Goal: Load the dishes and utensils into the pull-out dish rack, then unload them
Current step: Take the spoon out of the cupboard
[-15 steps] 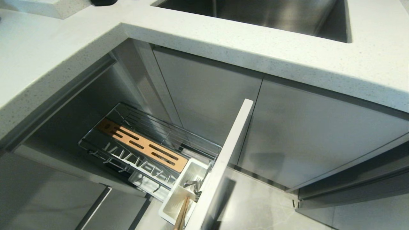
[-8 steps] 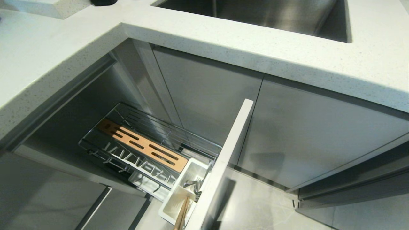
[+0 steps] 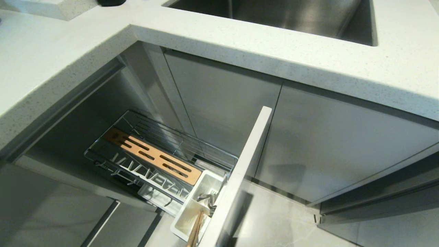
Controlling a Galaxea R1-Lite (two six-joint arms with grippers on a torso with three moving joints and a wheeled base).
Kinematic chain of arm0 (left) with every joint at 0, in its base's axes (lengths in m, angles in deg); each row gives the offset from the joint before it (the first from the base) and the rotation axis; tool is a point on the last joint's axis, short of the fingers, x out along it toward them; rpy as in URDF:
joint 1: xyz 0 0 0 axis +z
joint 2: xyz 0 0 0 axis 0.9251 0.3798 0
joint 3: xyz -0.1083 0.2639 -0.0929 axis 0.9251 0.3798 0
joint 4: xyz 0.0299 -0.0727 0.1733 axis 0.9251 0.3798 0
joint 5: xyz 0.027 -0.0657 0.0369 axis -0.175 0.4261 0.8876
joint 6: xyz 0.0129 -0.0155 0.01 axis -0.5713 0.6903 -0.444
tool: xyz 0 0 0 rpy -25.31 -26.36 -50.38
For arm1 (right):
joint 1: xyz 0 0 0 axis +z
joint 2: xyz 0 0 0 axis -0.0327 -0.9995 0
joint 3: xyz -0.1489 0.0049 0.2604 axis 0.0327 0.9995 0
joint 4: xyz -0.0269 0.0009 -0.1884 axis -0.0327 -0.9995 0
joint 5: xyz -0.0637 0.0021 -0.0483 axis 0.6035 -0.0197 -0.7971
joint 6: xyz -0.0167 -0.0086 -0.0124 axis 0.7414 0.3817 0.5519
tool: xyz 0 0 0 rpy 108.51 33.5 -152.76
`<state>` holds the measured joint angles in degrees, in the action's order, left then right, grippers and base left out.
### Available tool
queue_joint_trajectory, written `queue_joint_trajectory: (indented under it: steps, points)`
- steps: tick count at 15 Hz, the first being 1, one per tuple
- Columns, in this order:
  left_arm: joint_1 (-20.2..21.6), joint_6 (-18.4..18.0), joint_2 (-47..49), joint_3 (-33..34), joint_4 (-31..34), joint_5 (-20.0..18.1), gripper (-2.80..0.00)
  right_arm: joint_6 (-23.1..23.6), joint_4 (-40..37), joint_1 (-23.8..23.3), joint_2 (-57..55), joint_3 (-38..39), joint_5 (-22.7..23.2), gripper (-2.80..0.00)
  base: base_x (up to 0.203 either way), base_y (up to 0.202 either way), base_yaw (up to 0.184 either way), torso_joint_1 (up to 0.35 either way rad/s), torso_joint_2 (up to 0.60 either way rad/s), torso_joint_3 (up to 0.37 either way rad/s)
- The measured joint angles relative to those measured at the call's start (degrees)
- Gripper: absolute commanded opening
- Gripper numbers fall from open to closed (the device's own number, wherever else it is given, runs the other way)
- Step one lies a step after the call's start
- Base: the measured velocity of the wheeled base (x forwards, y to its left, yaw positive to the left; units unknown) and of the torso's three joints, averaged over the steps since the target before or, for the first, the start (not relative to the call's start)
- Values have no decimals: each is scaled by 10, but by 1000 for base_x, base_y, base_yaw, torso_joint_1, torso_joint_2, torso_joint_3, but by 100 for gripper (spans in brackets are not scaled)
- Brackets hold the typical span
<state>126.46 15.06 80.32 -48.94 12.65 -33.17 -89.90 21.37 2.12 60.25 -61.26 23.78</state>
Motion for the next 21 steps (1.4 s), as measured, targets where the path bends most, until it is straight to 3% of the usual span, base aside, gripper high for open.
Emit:
queue_joint_trajectory:
  steps: [10, 11, 21]
  points:
    - [0, -2, -2, 0, -14, 1, -280, 0, 0, 0, 0, 0, 0, -280, 0, 0, 0, 0, 0, 0]
    - [0, -2, -3, 0, -14, 1, 0, 0, 0, 0, 0, 0, 0, -280, 0, 0, 0, 0, 0, 0]
    - [0, 0, -3, 0, -23, 1, 0, 0, 0, 0, 0, 0, 0, -280, 0, 0, 0, 0, 0, 0]
